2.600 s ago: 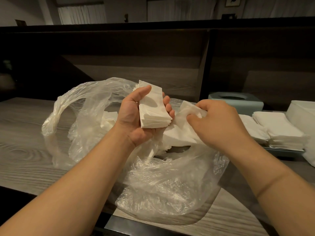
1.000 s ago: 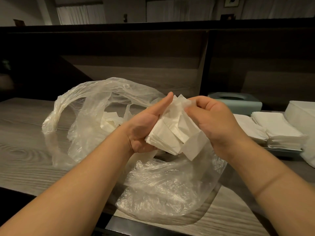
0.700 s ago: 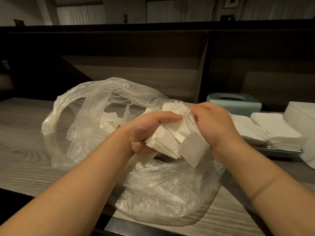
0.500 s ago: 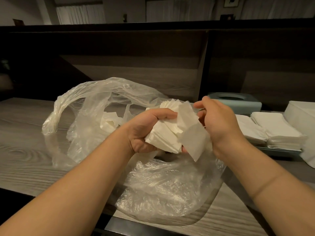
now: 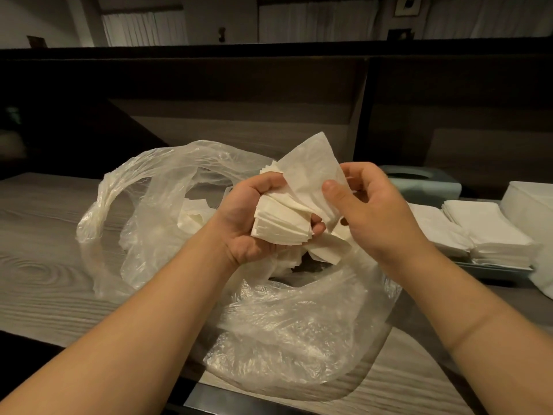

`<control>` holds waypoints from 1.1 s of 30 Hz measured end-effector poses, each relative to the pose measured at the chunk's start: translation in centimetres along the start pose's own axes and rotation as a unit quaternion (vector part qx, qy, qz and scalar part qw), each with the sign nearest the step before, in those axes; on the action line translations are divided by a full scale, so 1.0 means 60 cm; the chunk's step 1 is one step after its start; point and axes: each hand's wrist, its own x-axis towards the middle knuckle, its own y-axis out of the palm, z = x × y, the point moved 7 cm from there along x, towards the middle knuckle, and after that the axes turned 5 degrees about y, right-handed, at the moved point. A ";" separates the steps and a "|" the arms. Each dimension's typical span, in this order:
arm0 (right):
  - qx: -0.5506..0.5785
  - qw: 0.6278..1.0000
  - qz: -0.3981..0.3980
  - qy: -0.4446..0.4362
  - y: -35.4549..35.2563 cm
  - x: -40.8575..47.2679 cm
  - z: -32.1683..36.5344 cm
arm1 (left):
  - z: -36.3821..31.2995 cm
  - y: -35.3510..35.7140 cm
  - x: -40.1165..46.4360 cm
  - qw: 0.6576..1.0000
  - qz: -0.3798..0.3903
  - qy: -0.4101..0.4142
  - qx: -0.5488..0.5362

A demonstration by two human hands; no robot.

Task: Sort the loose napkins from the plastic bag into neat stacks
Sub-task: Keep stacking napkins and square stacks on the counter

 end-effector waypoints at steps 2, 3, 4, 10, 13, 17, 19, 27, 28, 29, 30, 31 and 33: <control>-0.004 0.999 0.011 0.040 0.004 0.002 -0.008 | -0.001 -0.001 0.001 1.000 0.002 0.004 0.002; 0.012 0.998 0.020 0.060 0.006 0.003 -0.012 | -0.003 -0.002 0.000 1.000 0.000 0.008 -0.001; 0.043 0.996 0.031 0.078 0.007 0.003 -0.014 | -0.004 -0.002 0.000 1.000 -0.004 0.011 -0.004; 0.111 0.991 0.053 0.049 0.005 0.003 -0.004 | -0.008 -0.001 -0.003 1.000 -0.015 0.023 -0.012; 0.064 0.991 0.106 -0.048 0.009 -0.011 0.021 | -0.011 -0.002 -0.002 1.000 0.000 0.019 -0.021; -0.142 0.971 0.111 -0.155 0.019 -0.017 0.027 | -0.014 0.000 -0.004 0.999 0.013 0.027 -0.028; -0.169 0.964 0.057 -0.195 0.016 -0.015 0.031 | -0.013 0.003 -0.004 0.999 0.015 0.024 -0.028; 0.201 0.968 0.038 -0.145 -0.029 -0.013 0.050 | -0.011 -0.007 0.000 0.998 -0.034 0.037 -0.025; 0.258 0.957 0.067 -0.110 -0.026 -0.012 0.049 | -0.013 -0.010 0.001 0.998 -0.044 0.045 -0.001; 0.290 0.949 0.089 -0.081 -0.022 -0.011 0.046 | -0.014 -0.011 0.000 0.997 -0.051 0.051 0.015; 0.299 0.947 0.098 -0.059 -0.019 -0.010 0.044 | -0.014 -0.010 0.000 0.997 -0.052 0.055 0.022; 0.287 0.952 0.097 -0.046 -0.016 -0.009 0.042 | -0.014 -0.009 -0.001 0.997 -0.046 0.054 0.024; 0.210 0.973 0.078 -0.048 -0.013 -0.006 0.036 | -0.010 -0.003 -0.004 0.998 -0.023 0.044 0.025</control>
